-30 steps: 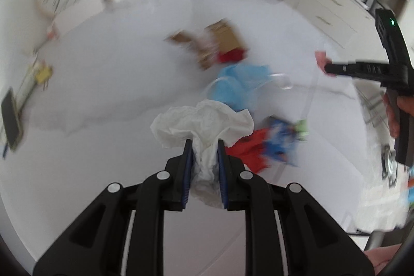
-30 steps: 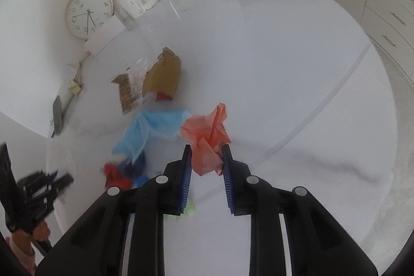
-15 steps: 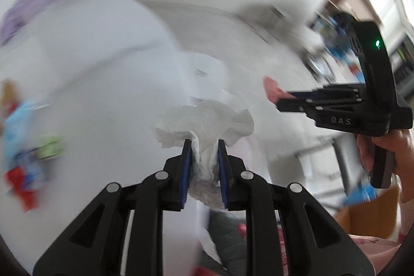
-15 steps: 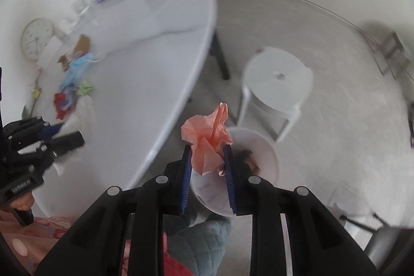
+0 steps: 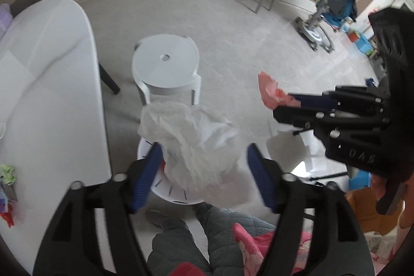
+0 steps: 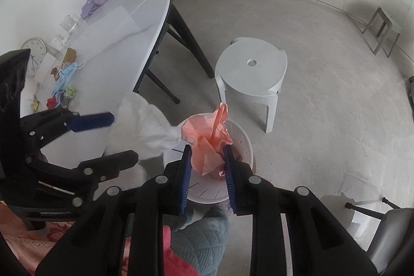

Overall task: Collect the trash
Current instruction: 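Carry the tissue and pink paper over the bin with both grippers, then open both grippers over the bin to drop the tissue and pink paper, then move both open grippers back over the table toward the remaining trash, then grasp the green crumpled paper with the right gripper while the left grasps the blue bird-print box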

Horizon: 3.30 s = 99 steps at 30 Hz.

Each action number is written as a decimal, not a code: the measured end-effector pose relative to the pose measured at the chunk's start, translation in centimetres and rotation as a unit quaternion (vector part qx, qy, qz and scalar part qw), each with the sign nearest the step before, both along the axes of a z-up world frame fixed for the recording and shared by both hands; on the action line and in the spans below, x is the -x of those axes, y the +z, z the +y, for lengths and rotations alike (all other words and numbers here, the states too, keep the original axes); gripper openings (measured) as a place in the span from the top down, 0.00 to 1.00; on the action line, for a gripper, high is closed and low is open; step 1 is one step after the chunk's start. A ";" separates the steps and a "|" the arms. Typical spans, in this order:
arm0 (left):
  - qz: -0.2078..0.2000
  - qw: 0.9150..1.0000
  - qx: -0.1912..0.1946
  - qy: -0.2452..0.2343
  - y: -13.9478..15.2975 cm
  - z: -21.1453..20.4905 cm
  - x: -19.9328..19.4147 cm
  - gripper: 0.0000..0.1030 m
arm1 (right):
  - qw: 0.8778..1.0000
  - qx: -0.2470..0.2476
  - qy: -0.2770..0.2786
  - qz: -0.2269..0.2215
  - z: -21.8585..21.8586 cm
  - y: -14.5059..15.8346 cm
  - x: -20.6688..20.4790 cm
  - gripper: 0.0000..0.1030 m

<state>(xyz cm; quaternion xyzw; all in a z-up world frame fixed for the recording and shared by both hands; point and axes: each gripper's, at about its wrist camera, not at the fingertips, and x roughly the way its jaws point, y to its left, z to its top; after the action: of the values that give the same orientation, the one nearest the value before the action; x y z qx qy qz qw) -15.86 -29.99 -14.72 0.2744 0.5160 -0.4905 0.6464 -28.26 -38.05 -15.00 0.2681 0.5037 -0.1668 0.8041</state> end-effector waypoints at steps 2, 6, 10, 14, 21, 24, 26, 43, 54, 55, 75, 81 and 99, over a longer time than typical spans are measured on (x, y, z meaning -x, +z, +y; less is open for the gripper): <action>-0.011 1.000 0.001 0.011 0.7 0.0 -0.4 0.24 | 1.000 -0.004 0.006 -0.003 0.1 -0.2 -0.4 0.75; -0.033 0.999 0.005 0.023 1.8 0.6 -0.8 0.13 | 1.000 -0.008 0.023 -0.003 0.3 -0.6 -1.0 0.75; -0.045 0.998 0.006 0.031 2.4 1.3 -1.0 0.08 | 0.999 -0.013 0.041 0.000 1.1 -1.0 -1.9 0.75; -0.050 0.998 0.011 0.044 3.1 2.3 -1.3 0.08 | 0.998 -0.024 0.056 0.003 2.2 -1.6 -3.0 0.75; -0.047 0.996 0.022 0.070 4.0 4.8 -2.4 0.08 | 0.997 -0.004 0.060 0.040 4.3 -3.1 -4.7 0.03; -0.047 0.995 0.026 0.081 4.3 5.7 -2.9 0.08 | 0.996 -0.004 0.065 0.060 4.9 -4.0 -5.2 0.03; -0.048 0.995 0.029 0.088 4.5 6.4 -3.4 0.08 | 0.996 -0.009 0.055 0.071 5.0 -4.5 -5.2 0.03; -0.031 0.971 0.048 0.232 5.3 14.7 -10.0 0.08 | 0.995 -0.007 0.054 0.081 6.6 -3.9 -9.0 0.03; -0.032 0.925 0.051 0.376 5.3 24.4 -16.8 0.08 | 0.989 0.012 0.133 0.062 12.3 -2.1 -16.6 0.02; -0.033 0.919 0.049 0.390 5.2 25.4 -17.6 0.08 | 0.988 0.012 0.141 0.057 12.9 -1.9 -17.3 0.02; -0.020 0.909 0.037 0.414 3.1 35.1 -22.4 0.08 | 0.909 0.059 0.413 -0.022 25.5 -2.4 -36.4 0.18; -0.020 0.919 0.037 0.391 2.8 34.0 -22.5 0.08 | 0.888 0.054 0.457 -0.001 26.1 -4.3 -39.3 0.35; -0.032 0.955 -0.020 0.293 -0.7 24.6 -27.8 0.18 | 0.921 -0.023 0.389 -0.027 18.6 -2.6 -35.6 0.66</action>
<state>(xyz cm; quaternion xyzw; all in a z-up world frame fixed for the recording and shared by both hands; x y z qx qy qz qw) 11.98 -5.39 -15.45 0.1395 0.5627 -0.2602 0.7722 7.39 -19.44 -17.60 0.0744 0.5500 0.1780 0.8126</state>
